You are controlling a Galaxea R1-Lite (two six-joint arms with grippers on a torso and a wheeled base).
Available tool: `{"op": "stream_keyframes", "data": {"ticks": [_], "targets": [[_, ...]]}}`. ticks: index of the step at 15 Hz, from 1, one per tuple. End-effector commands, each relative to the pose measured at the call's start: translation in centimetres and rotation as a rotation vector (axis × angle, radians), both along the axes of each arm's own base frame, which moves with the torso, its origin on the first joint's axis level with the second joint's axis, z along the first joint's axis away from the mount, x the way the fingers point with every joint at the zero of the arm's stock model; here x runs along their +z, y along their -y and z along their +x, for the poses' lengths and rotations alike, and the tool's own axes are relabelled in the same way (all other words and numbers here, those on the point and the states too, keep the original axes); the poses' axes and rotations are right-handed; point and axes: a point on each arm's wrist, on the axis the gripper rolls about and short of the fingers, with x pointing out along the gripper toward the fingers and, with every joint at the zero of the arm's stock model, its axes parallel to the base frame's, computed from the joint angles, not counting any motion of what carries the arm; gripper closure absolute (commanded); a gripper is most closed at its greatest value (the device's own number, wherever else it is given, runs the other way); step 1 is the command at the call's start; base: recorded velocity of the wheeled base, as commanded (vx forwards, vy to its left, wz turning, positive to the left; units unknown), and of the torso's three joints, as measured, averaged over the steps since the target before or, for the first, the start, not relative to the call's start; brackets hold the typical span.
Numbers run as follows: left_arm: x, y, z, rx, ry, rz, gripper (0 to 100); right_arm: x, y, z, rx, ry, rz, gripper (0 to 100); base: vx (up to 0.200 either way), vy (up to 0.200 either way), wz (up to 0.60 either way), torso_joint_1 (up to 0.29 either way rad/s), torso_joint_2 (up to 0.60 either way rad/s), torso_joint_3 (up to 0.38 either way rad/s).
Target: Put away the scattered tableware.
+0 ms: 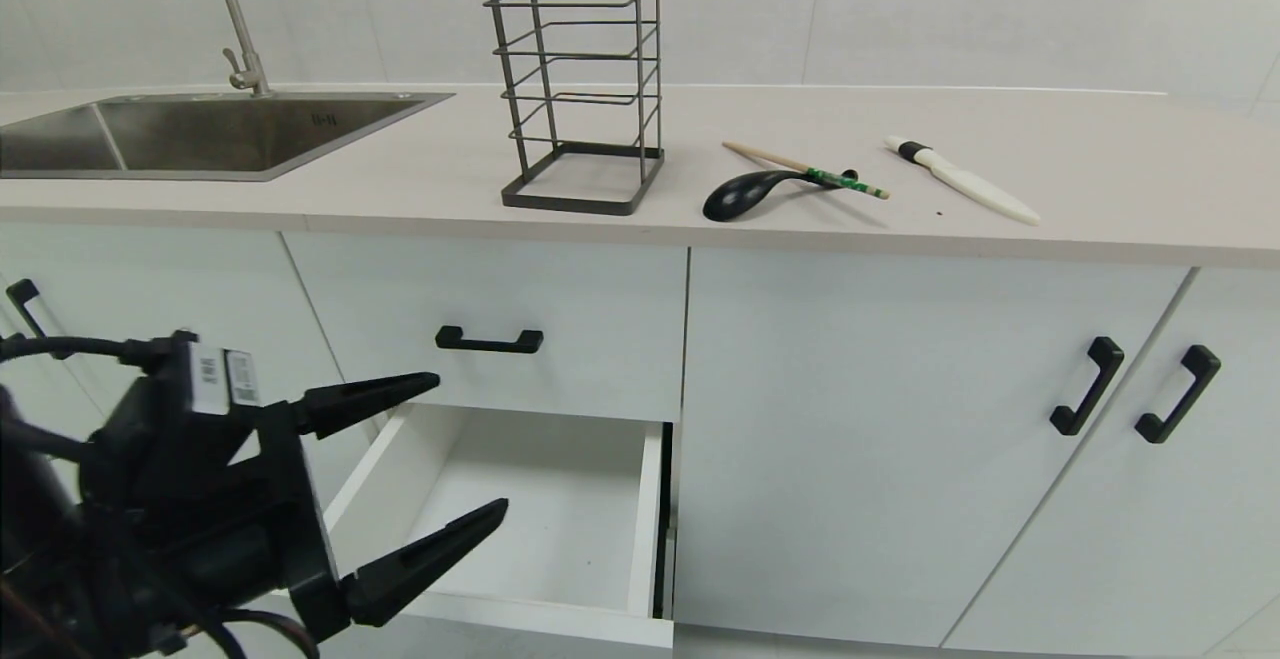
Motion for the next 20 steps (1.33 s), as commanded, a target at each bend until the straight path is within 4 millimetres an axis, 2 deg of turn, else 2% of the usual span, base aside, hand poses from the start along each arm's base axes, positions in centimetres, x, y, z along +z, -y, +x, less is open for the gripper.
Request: {"op": "stream_keyframes", "data": {"ticks": [1,3,5,9,13,14,15,19,20], "targets": [[1.0,-3.2,-2.9,0.169,0.102,-0.05,0,0.0,0.0,0.0,0.001,-0.003,0.0,100,0.0,0.0,0.0,0.0,0.0,0.0],[0.6,-4.6,-5.2,0.257,0.135,-0.062,0,0.0,0.0,0.0,0.001,-0.001,0.0,100,0.0,0.0,0.0,0.0,0.0,0.0],[-1.2,-5.5,-7.7,0.274,0.109,-0.05,0,0.0,0.0,0.0,0.001,-0.003,0.0,100,0.0,0.0,0.0,0.0,0.0,0.0],[-3.5,-6.6,-10.5,0.397,0.03,-0.008,0,0.0,0.0,0.0,0.001,-0.001,0.0,100,0.0,0.0,0.0,0.0,0.0,0.0],[-5.0,-7.4,-14.0,0.459,0.129,-0.04,0,0.0,0.0,0.0,0.001,-0.003,0.0,100,0.0,0.0,0.0,0.0,0.0,0.0],[-6.1,-7.6,-15.4,0.5,0.162,-0.047,0,0.0,0.0,0.0,0.001,-0.001,0.0,100,0.0,0.0,0.0,0.0,0.0,0.0],[-6.8,-7.6,-16.0,0.534,0.174,-0.05,0,0.0,0.0,0.0,0.001,-0.003,0.0,100,0.0,0.0,0.0,0.0,0.0,0.0],[-7.3,-7.7,-16.0,0.663,0.133,-0.052,0,0.0,0.0,0.0,0.001,-0.001,0.0,100,0.0,0.0,0.0,0.0,0.0,0.0],[-8.3,-7.6,-16.3,0.71,0.068,-0.039,0,0.0,0.0,0.0,0.001,-0.001,0.0,100,0.0,0.0,0.0,0.0,0.0,0.0]]}}
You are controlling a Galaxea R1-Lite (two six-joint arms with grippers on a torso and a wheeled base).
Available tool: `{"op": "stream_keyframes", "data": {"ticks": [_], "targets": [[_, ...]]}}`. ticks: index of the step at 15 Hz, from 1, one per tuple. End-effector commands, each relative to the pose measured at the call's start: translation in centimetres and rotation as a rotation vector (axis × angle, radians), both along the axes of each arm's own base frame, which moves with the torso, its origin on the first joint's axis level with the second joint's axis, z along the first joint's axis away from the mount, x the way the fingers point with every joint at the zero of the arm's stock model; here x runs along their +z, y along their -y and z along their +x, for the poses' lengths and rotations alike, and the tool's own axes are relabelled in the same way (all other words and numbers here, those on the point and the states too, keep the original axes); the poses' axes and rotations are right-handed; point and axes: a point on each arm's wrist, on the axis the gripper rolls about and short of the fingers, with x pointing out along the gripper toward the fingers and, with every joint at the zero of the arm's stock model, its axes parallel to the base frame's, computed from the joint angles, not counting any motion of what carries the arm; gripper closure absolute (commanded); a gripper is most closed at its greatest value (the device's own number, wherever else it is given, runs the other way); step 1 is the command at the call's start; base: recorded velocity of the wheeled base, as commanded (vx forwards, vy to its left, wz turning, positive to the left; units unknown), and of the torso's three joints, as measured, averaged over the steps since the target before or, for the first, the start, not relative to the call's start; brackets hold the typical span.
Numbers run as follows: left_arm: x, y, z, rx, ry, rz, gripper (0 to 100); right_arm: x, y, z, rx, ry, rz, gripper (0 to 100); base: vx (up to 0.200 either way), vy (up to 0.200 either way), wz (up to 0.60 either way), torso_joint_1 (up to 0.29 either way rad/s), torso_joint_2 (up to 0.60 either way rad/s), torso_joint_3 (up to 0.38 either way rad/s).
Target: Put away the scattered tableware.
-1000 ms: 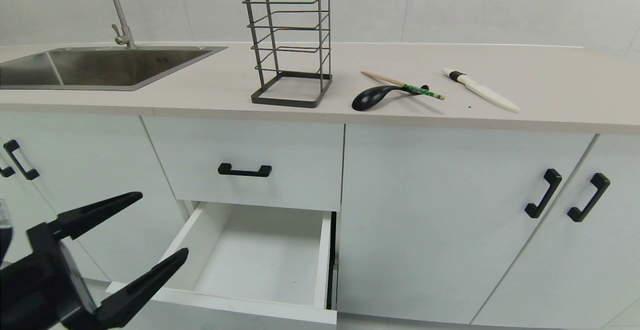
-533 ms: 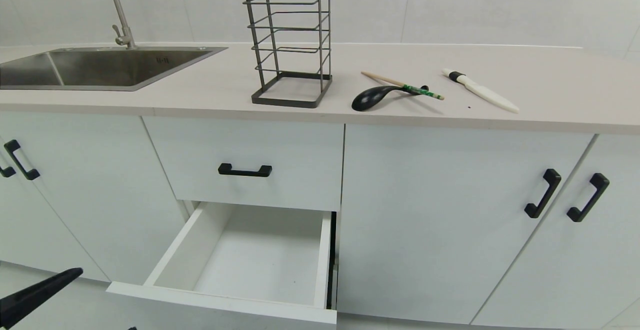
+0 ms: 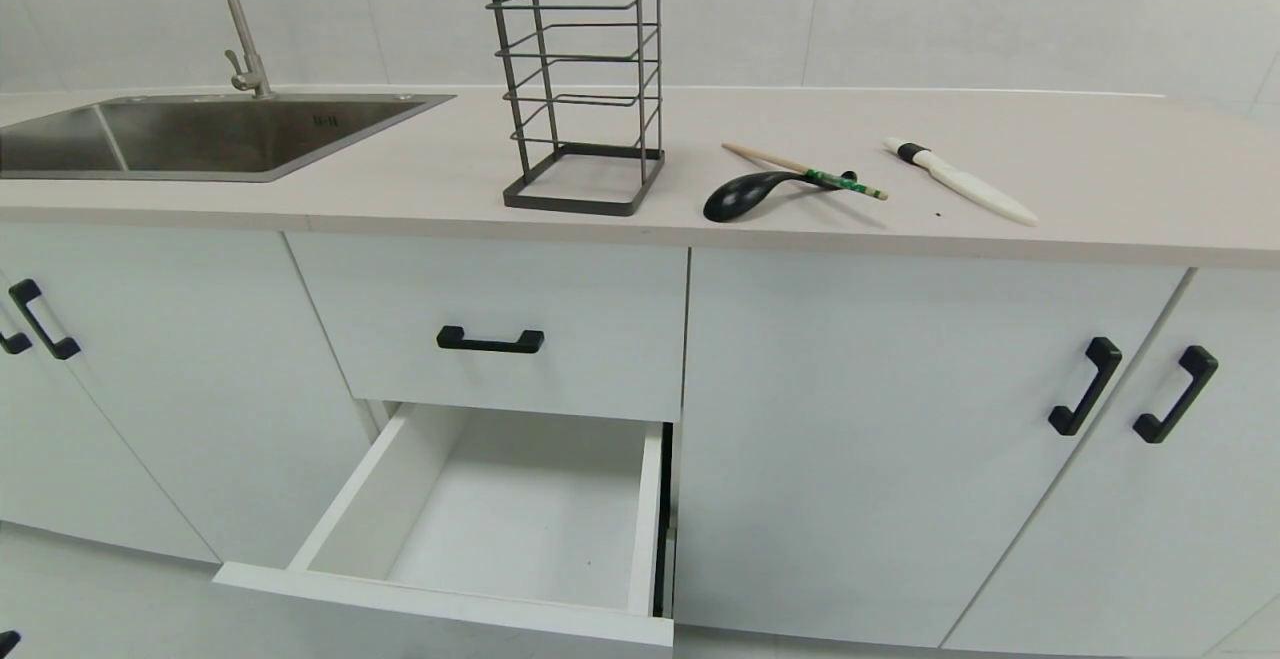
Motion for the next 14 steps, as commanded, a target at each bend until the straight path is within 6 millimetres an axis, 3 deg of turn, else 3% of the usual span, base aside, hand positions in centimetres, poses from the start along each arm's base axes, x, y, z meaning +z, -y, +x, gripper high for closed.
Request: {"op": "stream_keyframes", "data": {"ticks": [1,6,14], "targets": [[-0.94,0.08,-0.68,0.06,-0.004,-0.02,0,-0.01,0.0,0.01,0.001,-0.003,0.0,100,0.0,0.0,0.0,0.0,0.0,0.0],[-1.43,-0.25,-0.66,0.197,-0.05,-0.126,0,-0.01,0.0,0.01,0.001,-0.003,0.0,100,0.0,0.0,0.0,0.0,0.0,0.0],[-1.54,-0.3,-0.91,0.189,-0.03,-0.178,0,-0.01,0.0,0.01,0.001,-0.003,0.0,100,0.0,0.0,0.0,0.0,0.0,0.0]]}}
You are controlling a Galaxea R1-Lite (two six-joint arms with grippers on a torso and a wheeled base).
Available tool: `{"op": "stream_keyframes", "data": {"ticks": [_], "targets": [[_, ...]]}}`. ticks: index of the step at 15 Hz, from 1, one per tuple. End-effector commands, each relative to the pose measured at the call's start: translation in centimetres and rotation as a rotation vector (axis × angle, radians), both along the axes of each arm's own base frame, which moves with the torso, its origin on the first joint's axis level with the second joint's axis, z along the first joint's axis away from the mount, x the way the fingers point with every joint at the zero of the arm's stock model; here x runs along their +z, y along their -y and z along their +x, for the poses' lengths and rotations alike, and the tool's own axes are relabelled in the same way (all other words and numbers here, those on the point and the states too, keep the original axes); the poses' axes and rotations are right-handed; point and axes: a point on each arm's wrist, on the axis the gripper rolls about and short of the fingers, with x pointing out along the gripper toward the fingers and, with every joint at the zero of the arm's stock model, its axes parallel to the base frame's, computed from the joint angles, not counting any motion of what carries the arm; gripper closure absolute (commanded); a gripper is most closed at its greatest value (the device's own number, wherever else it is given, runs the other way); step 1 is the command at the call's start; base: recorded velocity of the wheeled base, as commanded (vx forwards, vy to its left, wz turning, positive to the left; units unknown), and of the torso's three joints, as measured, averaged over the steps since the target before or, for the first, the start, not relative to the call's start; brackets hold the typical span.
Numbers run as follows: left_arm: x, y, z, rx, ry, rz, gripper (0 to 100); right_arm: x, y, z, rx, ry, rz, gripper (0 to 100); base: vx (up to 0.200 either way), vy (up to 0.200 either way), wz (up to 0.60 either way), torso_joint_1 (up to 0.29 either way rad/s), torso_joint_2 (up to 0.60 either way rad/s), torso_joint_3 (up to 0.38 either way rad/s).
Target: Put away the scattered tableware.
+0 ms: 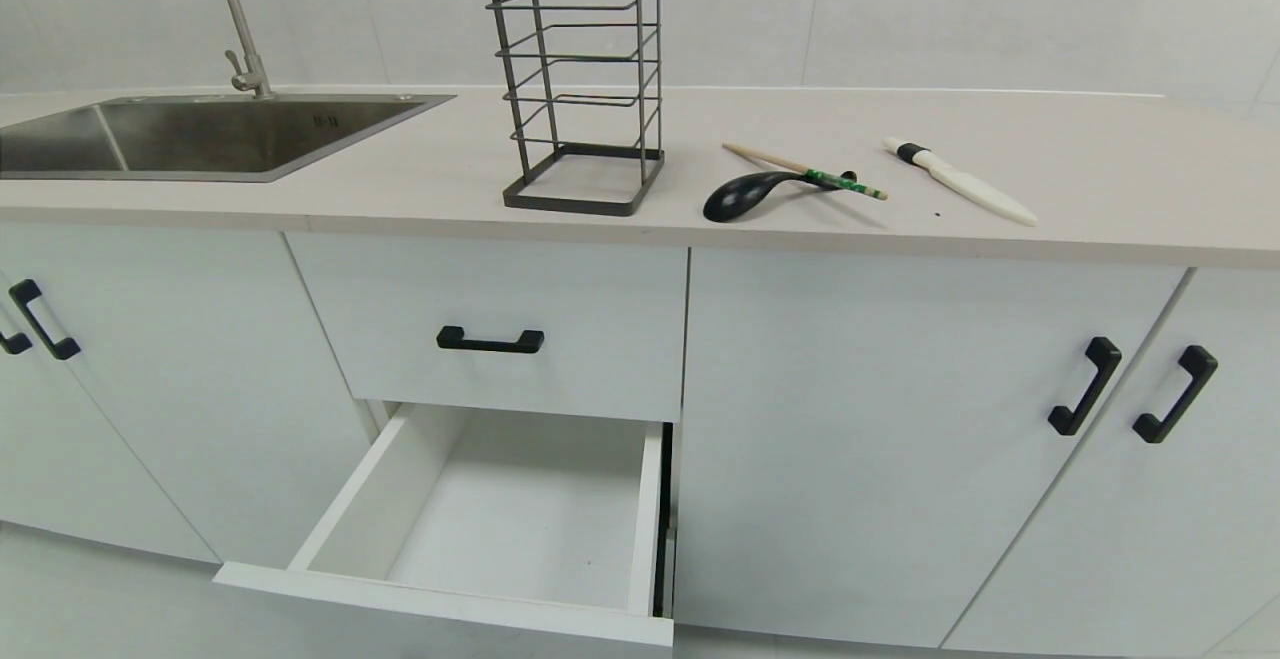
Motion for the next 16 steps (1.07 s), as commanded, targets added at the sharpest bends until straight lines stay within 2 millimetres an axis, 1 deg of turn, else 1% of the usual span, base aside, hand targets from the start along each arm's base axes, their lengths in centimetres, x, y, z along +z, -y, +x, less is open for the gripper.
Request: {"op": "stream_keyframes", "data": {"ticks": [1,4,5,13,16], "targets": [[0.0,0.0,0.0,0.0,0.0,-0.001,0,-0.01,0.0,0.01,0.0,-0.003,0.0,100,0.0,0.0,0.0,0.0,0.0,0.0],[0.0,-0.01,0.0,0.006,0.0,-0.001,0,0.01,0.0,0.01,0.001,-0.001,0.0,100,0.0,0.0,0.0,0.0,0.0,0.0],[0.0,-0.01,0.0,0.006,0.0,0.001,0,-0.01,0.0,0.01,0.001,-0.003,0.0,100,0.2,0.0,0.0,0.002,0.0,0.002],[0.0,-0.01,0.0,0.006,0.0,-0.001,0,-0.01,0.0,0.01,0.001,-0.002,-0.001,100,0.0,0.0,0.0,0.005,-0.01,-0.003],[0.0,-0.02,0.0,0.008,-0.001,-0.002,0,-0.01,0.0,0.01,0.0,-0.002,-0.001,100,0.0,0.0,0.0,0.178,-0.12,-0.059]]}}
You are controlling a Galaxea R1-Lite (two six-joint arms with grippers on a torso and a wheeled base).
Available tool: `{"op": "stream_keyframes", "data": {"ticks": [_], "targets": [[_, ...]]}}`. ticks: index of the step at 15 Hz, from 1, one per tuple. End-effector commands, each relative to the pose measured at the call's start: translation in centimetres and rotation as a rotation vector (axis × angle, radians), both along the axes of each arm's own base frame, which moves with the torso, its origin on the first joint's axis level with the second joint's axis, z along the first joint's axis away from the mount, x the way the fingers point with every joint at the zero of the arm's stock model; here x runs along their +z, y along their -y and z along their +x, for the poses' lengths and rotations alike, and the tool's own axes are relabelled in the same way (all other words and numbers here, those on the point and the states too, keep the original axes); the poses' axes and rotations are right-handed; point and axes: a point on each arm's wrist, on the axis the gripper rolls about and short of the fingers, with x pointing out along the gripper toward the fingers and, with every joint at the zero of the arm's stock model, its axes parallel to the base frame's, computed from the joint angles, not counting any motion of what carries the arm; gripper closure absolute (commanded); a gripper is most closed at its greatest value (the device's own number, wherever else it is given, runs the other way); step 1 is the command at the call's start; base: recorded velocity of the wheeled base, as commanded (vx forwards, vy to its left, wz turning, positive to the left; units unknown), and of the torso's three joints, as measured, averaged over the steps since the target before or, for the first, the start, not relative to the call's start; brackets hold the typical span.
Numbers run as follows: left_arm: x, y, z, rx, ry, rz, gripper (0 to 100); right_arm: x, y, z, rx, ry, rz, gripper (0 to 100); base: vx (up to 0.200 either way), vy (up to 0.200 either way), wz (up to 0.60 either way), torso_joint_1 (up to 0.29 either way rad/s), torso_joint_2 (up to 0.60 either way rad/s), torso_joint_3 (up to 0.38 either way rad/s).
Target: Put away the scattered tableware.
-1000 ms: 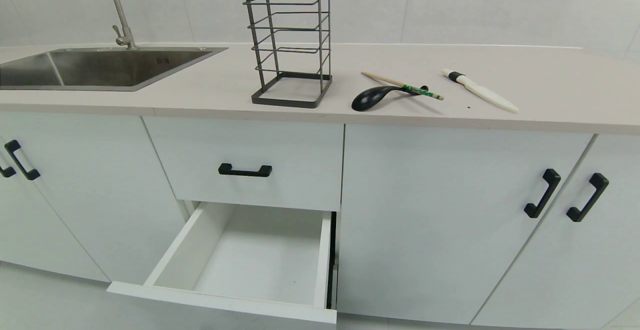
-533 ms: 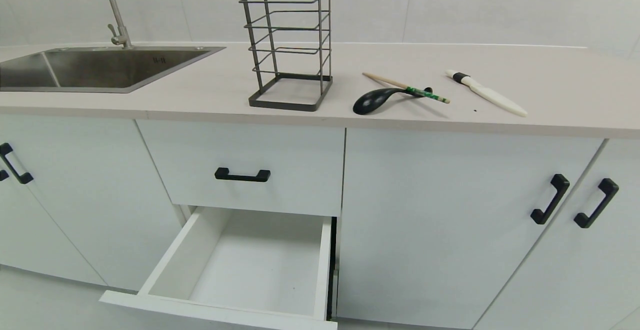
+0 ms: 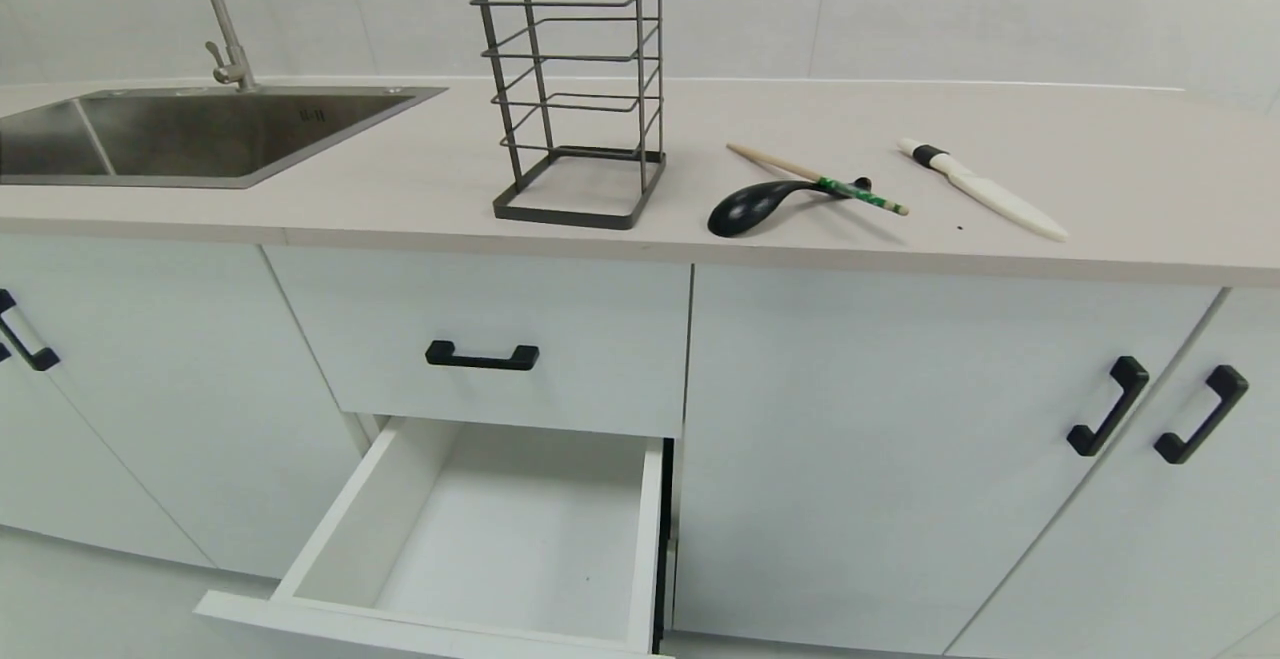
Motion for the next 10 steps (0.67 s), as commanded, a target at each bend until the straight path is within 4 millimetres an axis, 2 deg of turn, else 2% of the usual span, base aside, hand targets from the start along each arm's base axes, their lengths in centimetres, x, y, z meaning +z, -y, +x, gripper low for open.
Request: {"op": "stream_keyframes", "data": {"ticks": [1,3,6,10], "targets": [[0.0,0.0,0.01,0.0,-0.001,0.0,0,0.0,0.0,0.01,0.001,-0.002,0.0,100,0.0,0.0,0.0,0.242,-0.05,-0.149],[0.0,0.0,0.01,0.0,-0.001,0.0,0,0.01,0.0,0.01,0.001,-0.001,0.0,100,0.0,0.0,0.0,0.259,-0.3,-0.198],[0.0,0.0,0.01,0.002,-0.001,0.0,0,0.0,0.0,0.01,0.001,-0.002,0.0,100,0.0,0.0,0.0,0.207,-0.66,-0.204],[0.0,0.0,0.01,0.002,-0.001,-0.002,0,0.01,0.0,0.01,0.001,-0.001,0.0,100,0.0,0.0,0.0,0.229,-0.5,-0.205]]}}
